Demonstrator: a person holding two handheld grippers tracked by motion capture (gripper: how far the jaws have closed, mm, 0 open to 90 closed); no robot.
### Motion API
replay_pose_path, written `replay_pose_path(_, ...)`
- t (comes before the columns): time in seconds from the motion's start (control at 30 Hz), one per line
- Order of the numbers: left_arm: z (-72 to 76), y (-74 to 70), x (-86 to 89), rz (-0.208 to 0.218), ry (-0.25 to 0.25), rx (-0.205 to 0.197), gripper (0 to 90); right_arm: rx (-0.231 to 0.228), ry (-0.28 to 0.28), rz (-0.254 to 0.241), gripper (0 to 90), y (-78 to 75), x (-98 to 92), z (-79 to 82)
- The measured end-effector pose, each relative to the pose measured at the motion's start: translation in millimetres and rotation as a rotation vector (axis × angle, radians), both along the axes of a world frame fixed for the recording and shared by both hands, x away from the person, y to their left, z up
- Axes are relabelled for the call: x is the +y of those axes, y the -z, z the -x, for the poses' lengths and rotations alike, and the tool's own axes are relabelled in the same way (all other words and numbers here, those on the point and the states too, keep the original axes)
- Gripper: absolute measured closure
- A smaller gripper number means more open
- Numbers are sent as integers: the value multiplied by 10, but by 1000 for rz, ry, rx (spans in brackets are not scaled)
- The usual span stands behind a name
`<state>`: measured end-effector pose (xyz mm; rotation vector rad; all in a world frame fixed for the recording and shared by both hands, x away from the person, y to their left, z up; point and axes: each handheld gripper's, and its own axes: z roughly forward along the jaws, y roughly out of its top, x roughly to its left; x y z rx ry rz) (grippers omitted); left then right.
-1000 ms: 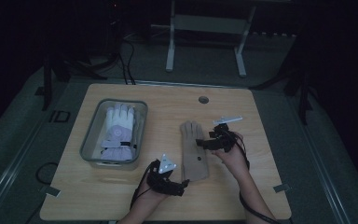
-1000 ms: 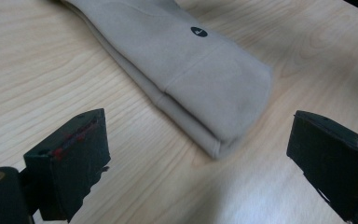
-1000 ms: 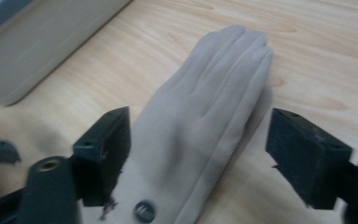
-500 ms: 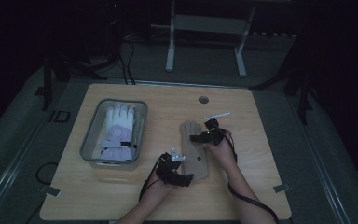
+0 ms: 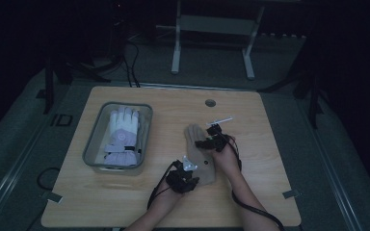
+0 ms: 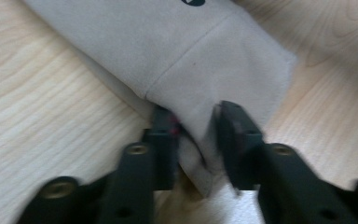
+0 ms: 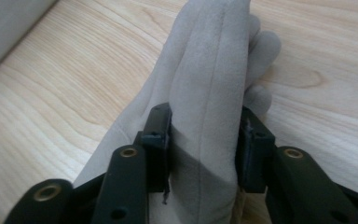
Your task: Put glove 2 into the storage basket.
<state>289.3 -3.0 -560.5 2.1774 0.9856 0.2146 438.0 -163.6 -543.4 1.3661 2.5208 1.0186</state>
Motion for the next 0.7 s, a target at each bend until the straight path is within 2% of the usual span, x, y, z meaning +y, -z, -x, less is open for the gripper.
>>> replay_pose_path(0.1, -13, 2, 14, 17, 5, 16, 804, -8, 0, -17, 664, 7, 10, 27)
replay_pose_path(0.2, -11, 0, 25, 20, 10, 17, 820, -18, 4, -24, 683, 4, 10, 43)
replay_pose_path(0.23, -16, -6, 43, 33, 5, 25, 824, -28, 10, -29, 696, -2, 2, 55)
replay_pose_path(0.37, -2, -34, 76, 30, 4, 15, 832, -33, 16, -41, 708, -33, -9, 68)
replay_pose_path(0.5, 0, -90, 113, 35, 7, 12, 832, -36, 14, -85, 710, -99, -27, 76)
replay_pose_path(0.7, 0, -240, 185, 44, 13, -14, 833, -47, 14, -126, 710, -240, -50, 73)
